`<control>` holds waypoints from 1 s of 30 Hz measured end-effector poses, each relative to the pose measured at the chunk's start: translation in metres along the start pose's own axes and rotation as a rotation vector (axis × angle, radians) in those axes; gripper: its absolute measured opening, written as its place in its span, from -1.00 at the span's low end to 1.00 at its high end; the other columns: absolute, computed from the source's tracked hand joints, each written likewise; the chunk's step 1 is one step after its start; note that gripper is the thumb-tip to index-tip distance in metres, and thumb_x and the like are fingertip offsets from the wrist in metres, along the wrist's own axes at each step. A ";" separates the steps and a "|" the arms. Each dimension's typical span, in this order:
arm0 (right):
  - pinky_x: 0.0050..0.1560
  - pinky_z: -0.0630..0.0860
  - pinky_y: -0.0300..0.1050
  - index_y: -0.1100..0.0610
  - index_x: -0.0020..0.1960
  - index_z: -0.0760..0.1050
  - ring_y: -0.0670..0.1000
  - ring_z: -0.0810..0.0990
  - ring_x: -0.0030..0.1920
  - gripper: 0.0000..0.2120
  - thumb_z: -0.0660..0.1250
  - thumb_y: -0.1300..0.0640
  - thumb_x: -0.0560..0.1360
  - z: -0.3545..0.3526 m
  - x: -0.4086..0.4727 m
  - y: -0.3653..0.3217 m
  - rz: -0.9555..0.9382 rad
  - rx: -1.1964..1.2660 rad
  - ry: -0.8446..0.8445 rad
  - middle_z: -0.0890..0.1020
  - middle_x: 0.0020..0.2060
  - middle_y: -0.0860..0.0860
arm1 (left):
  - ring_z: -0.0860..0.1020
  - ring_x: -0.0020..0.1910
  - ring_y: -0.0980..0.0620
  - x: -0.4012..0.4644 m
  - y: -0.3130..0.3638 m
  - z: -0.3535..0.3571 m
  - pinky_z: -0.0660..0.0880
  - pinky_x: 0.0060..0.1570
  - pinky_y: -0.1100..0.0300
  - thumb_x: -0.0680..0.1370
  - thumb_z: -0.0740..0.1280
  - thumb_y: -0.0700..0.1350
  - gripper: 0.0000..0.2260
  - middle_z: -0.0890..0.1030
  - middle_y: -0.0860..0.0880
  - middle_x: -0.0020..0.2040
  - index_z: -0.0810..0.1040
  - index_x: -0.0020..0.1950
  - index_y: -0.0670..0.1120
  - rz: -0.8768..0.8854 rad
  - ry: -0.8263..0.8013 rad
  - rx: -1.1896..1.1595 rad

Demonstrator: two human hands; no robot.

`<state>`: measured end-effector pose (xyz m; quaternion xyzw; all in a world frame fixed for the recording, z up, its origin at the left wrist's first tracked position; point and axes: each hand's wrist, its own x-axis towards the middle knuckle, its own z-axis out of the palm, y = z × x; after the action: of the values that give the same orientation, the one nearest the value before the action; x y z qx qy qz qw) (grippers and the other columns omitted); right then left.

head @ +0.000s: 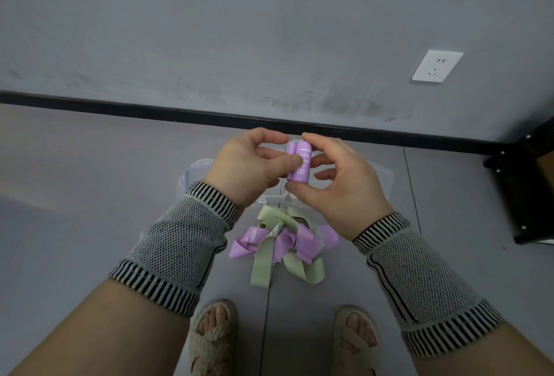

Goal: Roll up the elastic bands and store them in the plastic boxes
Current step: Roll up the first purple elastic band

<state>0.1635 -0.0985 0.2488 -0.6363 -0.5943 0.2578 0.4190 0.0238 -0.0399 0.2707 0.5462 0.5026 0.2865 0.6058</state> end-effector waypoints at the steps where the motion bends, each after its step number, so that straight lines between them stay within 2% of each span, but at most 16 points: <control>1: 0.01 0.55 -0.22 0.00 0.30 0.44 -0.18 0.55 0.00 -0.40 0.54 0.07 0.31 -0.001 0.000 0.000 -0.004 0.000 0.007 0.54 0.07 -0.15 | 0.58 -0.33 0.09 0.000 0.000 -0.001 0.51 -0.22 0.17 0.41 0.46 -0.21 -0.76 0.66 -0.03 -0.29 0.55 0.04 -0.04 -0.004 -0.001 -0.004; 7: -0.03 0.52 -0.30 -0.05 0.13 0.52 -0.20 0.56 -0.09 -0.52 0.56 -0.01 0.24 -0.006 -0.001 -0.002 -0.006 0.022 0.026 0.60 -0.07 -0.17 | 0.53 -0.36 0.05 0.001 0.001 -0.003 0.52 -0.26 0.19 0.44 0.40 -0.31 -0.79 0.62 -0.06 -0.32 0.55 -0.02 -0.04 -0.019 0.006 -0.015; 10: -0.01 0.55 -0.22 -0.09 0.03 0.52 -0.17 0.60 -0.13 -0.55 0.56 -0.04 0.18 -0.008 -0.001 -0.004 -0.002 0.151 0.073 0.62 -0.15 -0.17 | 0.48 -0.39 0.04 0.000 0.003 -0.004 0.48 -0.31 0.24 0.44 0.36 -0.36 -0.79 0.58 -0.09 -0.33 0.55 -0.06 -0.07 -0.035 0.016 -0.076; 12: -0.01 0.56 -0.18 -0.09 0.00 0.52 -0.14 0.61 -0.15 -0.57 0.55 0.01 0.17 -0.010 0.000 -0.003 -0.012 0.223 0.091 0.63 -0.16 -0.14 | 0.46 -0.40 0.04 0.000 0.004 -0.006 0.47 -0.37 0.29 0.44 0.36 -0.37 -0.80 0.56 -0.11 -0.32 0.54 -0.06 -0.09 -0.052 0.013 -0.131; 14: -0.01 0.58 -0.15 -0.07 0.00 0.53 -0.10 0.63 -0.15 -0.58 0.56 0.06 0.18 -0.011 0.000 -0.002 -0.017 0.254 0.091 0.64 -0.16 -0.09 | 0.45 -0.39 0.03 0.000 0.005 -0.008 0.47 -0.40 0.31 0.45 0.36 -0.37 -0.80 0.56 -0.12 -0.31 0.54 -0.05 -0.10 -0.056 0.007 -0.170; 16: 0.00 0.59 -0.12 -0.08 0.01 0.53 -0.08 0.63 -0.14 -0.57 0.56 0.02 0.18 -0.011 0.000 0.000 -0.014 0.243 0.081 0.65 -0.16 -0.08 | 0.46 -0.36 0.01 -0.001 0.006 -0.008 0.47 -0.37 0.29 0.45 0.35 -0.38 -0.79 0.57 -0.11 -0.32 0.53 -0.04 -0.10 -0.031 -0.007 -0.176; 18: 0.01 0.60 -0.07 -0.11 0.02 0.53 -0.06 0.63 -0.12 -0.56 0.57 -0.02 0.17 -0.010 0.000 0.001 0.001 0.218 0.056 0.65 -0.14 -0.09 | 0.49 -0.31 -0.01 -0.002 0.005 -0.007 0.49 -0.29 0.23 0.45 0.35 -0.39 -0.78 0.60 -0.08 -0.33 0.54 -0.03 -0.10 0.021 -0.019 -0.138; 22: 0.04 0.59 -0.01 -0.17 0.05 0.50 -0.02 0.62 -0.05 -0.53 0.58 0.11 0.23 -0.010 0.001 0.001 0.018 0.201 -0.026 0.63 -0.05 -0.05 | 0.52 -0.25 -0.04 -0.003 0.004 -0.002 0.52 -0.10 0.05 0.46 0.33 -0.39 -0.78 0.62 -0.06 -0.30 0.53 -0.03 -0.09 0.042 -0.015 -0.106; 25: 0.03 0.60 -0.04 -0.18 0.11 0.48 -0.04 0.63 -0.04 -0.48 0.57 0.16 0.27 -0.010 0.000 -0.001 0.018 0.193 -0.079 0.61 0.01 -0.09 | 0.53 -0.37 0.07 -0.003 0.006 -0.001 0.51 -0.21 0.15 0.47 0.37 -0.28 -0.85 0.61 -0.03 -0.32 0.51 -0.02 -0.09 0.009 0.001 -0.113; 27: 0.02 0.60 -0.08 -0.13 0.16 0.48 -0.05 0.65 -0.07 -0.47 0.56 0.16 0.28 -0.008 -0.001 -0.001 0.029 0.197 -0.101 0.62 0.00 -0.09 | 0.54 -0.38 0.09 -0.003 0.005 0.000 0.51 -0.27 0.21 0.47 0.41 -0.17 -0.85 0.62 -0.04 -0.31 0.52 0.00 -0.09 0.015 0.011 -0.064; 30: -0.05 0.60 -0.13 -0.15 0.13 0.47 -0.03 0.66 -0.18 -0.48 0.56 0.20 0.28 -0.007 -0.002 -0.001 0.045 0.216 -0.112 0.67 -0.18 -0.02 | 0.54 -0.39 0.14 -0.002 0.004 0.000 0.48 -0.31 0.26 0.48 0.40 -0.17 -0.88 0.61 0.00 -0.34 0.54 0.00 -0.06 0.035 0.047 0.007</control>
<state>0.1679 -0.1017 0.2531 -0.5851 -0.5713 0.3646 0.4453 0.0237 -0.0407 0.2749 0.5502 0.5081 0.3081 0.5867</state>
